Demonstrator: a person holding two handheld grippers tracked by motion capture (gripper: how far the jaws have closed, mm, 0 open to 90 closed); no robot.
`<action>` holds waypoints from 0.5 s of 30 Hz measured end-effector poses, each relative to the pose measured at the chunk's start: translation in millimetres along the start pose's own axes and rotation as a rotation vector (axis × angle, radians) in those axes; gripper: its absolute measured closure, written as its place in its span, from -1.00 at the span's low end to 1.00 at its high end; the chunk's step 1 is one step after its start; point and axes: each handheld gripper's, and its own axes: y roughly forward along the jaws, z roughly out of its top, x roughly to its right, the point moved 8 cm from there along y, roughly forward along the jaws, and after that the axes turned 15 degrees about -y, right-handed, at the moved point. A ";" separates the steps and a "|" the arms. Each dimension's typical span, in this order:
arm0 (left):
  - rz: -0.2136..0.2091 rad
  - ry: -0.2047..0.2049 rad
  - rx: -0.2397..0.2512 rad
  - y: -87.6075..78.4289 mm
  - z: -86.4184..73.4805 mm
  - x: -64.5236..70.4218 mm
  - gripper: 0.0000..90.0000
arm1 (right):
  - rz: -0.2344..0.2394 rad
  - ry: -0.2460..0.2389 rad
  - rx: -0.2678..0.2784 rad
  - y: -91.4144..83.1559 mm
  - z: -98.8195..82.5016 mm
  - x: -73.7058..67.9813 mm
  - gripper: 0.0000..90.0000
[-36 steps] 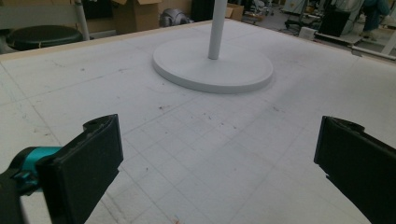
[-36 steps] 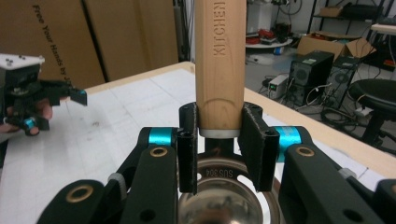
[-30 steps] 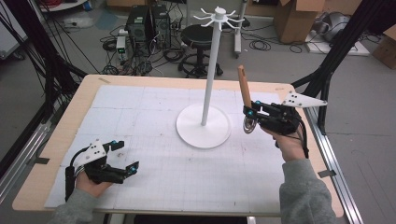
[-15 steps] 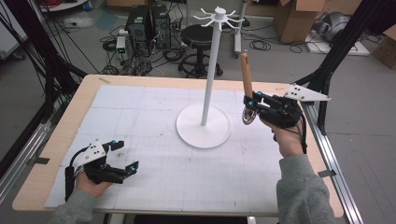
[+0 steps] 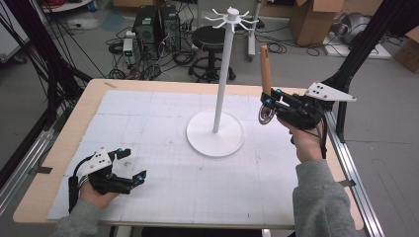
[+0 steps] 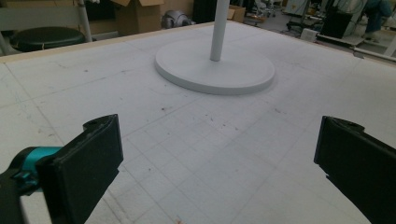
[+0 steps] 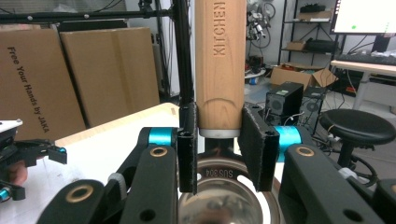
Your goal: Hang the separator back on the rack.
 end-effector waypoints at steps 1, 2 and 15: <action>0.000 0.001 0.001 -0.1 0.1 0.0 -0.96 | -0.003 0.001 0.001 -0.1 0.7 -0.1 0.55; 0.000 0.000 0.002 -0.2 0.3 0.0 -0.96 | -0.002 0.003 0.002 -0.2 1.4 -0.3 0.55; 0.000 -0.004 0.000 -0.3 0.0 -0.6 -0.96 | 0.017 -0.007 0.025 1.6 19.0 -3.9 0.55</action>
